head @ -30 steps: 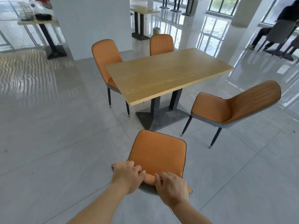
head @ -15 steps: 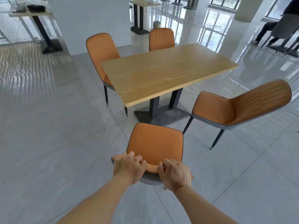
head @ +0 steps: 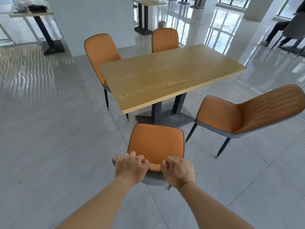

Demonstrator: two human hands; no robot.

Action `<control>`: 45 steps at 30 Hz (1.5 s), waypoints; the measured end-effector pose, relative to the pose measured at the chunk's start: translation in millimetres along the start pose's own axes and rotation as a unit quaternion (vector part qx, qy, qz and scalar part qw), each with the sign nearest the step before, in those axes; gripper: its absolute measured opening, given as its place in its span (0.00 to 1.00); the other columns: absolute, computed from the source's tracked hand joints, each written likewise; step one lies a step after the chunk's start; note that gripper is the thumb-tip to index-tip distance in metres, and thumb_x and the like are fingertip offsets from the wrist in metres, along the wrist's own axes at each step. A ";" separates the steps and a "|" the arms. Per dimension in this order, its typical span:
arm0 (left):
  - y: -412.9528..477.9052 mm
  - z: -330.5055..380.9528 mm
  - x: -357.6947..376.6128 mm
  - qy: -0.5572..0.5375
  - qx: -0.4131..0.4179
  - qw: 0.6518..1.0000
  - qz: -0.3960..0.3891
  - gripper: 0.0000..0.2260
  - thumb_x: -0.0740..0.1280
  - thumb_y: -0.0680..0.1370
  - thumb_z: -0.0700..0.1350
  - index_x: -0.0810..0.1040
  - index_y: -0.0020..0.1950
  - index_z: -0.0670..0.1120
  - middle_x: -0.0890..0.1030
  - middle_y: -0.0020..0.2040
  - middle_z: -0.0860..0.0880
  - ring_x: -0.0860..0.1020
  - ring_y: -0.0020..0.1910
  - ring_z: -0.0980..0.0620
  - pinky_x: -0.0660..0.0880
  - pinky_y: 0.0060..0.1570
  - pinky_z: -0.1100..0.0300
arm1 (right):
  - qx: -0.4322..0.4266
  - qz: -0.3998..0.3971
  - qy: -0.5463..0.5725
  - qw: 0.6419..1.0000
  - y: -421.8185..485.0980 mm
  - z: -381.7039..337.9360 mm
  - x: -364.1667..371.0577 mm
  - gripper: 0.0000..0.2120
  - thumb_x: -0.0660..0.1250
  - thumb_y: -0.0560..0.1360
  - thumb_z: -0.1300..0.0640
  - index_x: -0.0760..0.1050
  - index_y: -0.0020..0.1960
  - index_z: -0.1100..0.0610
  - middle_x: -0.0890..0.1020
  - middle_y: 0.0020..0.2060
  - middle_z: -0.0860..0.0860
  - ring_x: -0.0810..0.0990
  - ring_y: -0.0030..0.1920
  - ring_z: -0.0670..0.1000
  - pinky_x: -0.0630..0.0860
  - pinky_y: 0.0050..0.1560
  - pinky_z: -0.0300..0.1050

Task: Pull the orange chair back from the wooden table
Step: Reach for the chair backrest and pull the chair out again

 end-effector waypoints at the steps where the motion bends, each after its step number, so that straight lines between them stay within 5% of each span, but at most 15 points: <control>1: 5.2 2.3 0.0 -0.004 -0.003 1.000 0.004 0.22 0.48 0.78 0.60 0.80 0.46 0.55 0.74 0.39 0.53 0.73 0.40 0.52 0.69 0.48 0.52 | -0.002 -0.002 -0.004 1.000 6.4 3.2 -0.3 0.21 0.49 0.75 0.41 0.63 0.31 0.53 0.68 0.25 0.46 0.68 0.26 0.51 0.64 0.26 0.43; 10: 59.1 23.6 -2.7 -0.018 -0.033 0.999 0.034 0.21 0.48 0.78 0.60 0.79 0.43 0.55 0.73 0.37 0.53 0.72 0.37 0.53 0.68 0.45 0.53 | -0.026 -0.019 -0.034 0.999 70.0 33.0 -2.6 0.20 0.55 0.79 0.44 0.65 0.32 0.54 0.72 0.28 0.48 0.69 0.29 0.51 0.58 0.27 0.43; 26: 126.0 44.3 -7.0 -0.021 -0.048 0.997 0.054 0.24 0.45 0.77 0.59 0.78 0.39 0.53 0.71 0.33 0.53 0.71 0.33 0.53 0.71 0.43 0.55 | -0.037 -0.053 -0.043 0.997 146.3 62.7 1.6 0.22 0.51 0.79 0.42 0.70 0.33 0.53 0.73 0.28 0.47 0.73 0.30 0.50 0.76 0.33 0.48; 31: 141.1 51.3 -11.9 -0.021 -0.037 0.998 0.040 0.29 0.39 0.75 0.60 0.79 0.42 0.53 0.73 0.36 0.52 0.72 0.36 0.52 0.70 0.43 0.55 | -0.038 -0.060 -0.040 0.997 164.4 69.9 0.0 0.21 0.50 0.78 0.42 0.67 0.33 0.53 0.72 0.28 0.47 0.72 0.30 0.50 0.72 0.31 0.46; 36: 156.6 53.9 -11.2 -0.019 -0.026 0.999 0.018 0.25 0.44 0.79 0.60 0.79 0.47 0.53 0.75 0.40 0.52 0.73 0.38 0.52 0.71 0.44 0.54 | -0.034 -0.054 -0.037 0.997 179.6 74.4 -2.4 0.20 0.47 0.76 0.42 0.61 0.30 0.52 0.70 0.27 0.48 0.69 0.28 0.49 0.62 0.30 0.44; 45: 164.2 57.0 -8.0 -0.035 -0.002 0.999 0.004 0.28 0.41 0.77 0.61 0.79 0.48 0.54 0.77 0.41 0.52 0.73 0.39 0.52 0.73 0.46 0.54 | -0.014 -0.089 -0.045 0.995 186.6 77.5 1.0 0.20 0.50 0.77 0.42 0.69 0.35 0.52 0.74 0.31 0.48 0.73 0.32 0.48 0.68 0.32 0.44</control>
Point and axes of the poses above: each hand's wrist, its own y-axis towards the middle knuckle, its own x-axis out of the palm, z = x × y, the point moved 9 cm from there along y, towards the middle knuckle
